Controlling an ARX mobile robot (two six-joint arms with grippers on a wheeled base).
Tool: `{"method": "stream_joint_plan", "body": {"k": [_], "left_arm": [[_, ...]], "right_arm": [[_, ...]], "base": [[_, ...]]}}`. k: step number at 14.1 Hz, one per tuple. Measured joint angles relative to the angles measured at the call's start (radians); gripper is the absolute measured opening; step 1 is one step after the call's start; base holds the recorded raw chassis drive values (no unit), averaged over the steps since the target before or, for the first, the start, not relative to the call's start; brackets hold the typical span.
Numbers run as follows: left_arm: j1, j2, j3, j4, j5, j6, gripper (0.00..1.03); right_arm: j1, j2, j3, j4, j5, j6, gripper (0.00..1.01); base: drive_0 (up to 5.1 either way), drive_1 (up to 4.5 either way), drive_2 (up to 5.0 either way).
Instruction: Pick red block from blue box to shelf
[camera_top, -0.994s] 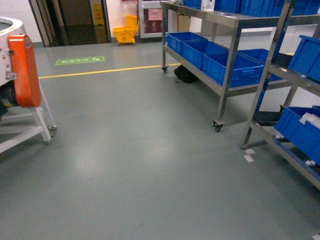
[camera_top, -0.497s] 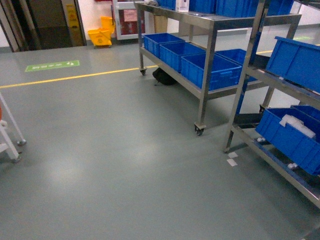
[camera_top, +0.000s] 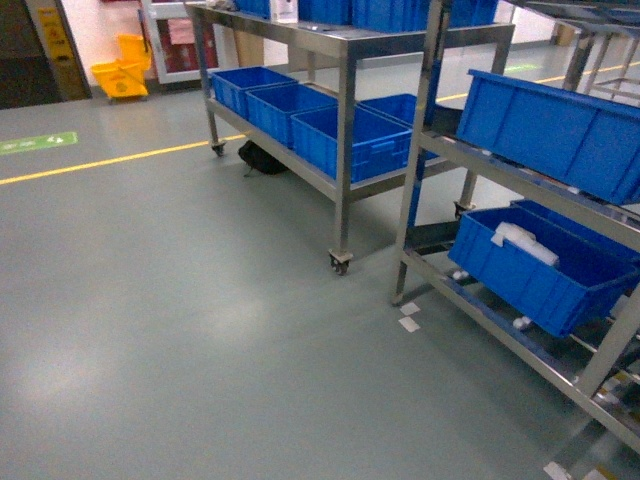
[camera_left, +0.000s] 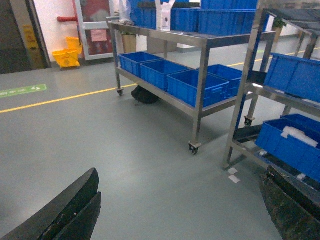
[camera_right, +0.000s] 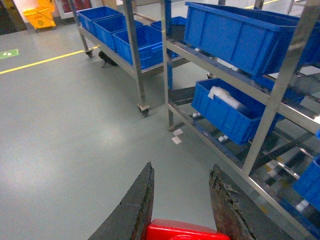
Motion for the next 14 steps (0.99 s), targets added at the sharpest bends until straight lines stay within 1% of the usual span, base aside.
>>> {"method": "stream_joint_plan", "body": {"k": [1,7,9,10,14], "left_arm": [[0.0,0.0,0.0,0.0,0.0,0.0,0.98],[0.001,0.0,0.0,0.0,0.0,0.0,0.98],[0.001,0.0,0.0,0.0,0.002,0.0,0.98],[0.001,0.0,0.0,0.0,0.0,0.0,0.98],[0.001,0.0,0.0,0.0,0.0,0.0,0.98]], "right_arm": [[0.0,0.0,0.0,-0.002,0.0,0.0,0.28],[0.0,0.0,0.001,-0.004,-0.002,0.0,0.28],[0.0,0.0,0.001,0.0,0.001,0.0,0.28],[0.0,0.001,0.001,-0.003,0.0,0.0,0.28],[0.0,0.0,0.001,-0.003,0.0,0.0,0.28]], "base": [[-1.5,-1.51,-1.5],[0.6,0.5,-7.0],[-1.5,2.27,-5.3],[-1.4,0.61,-3.5],[-1.7,-1.68,-1.7]]}}
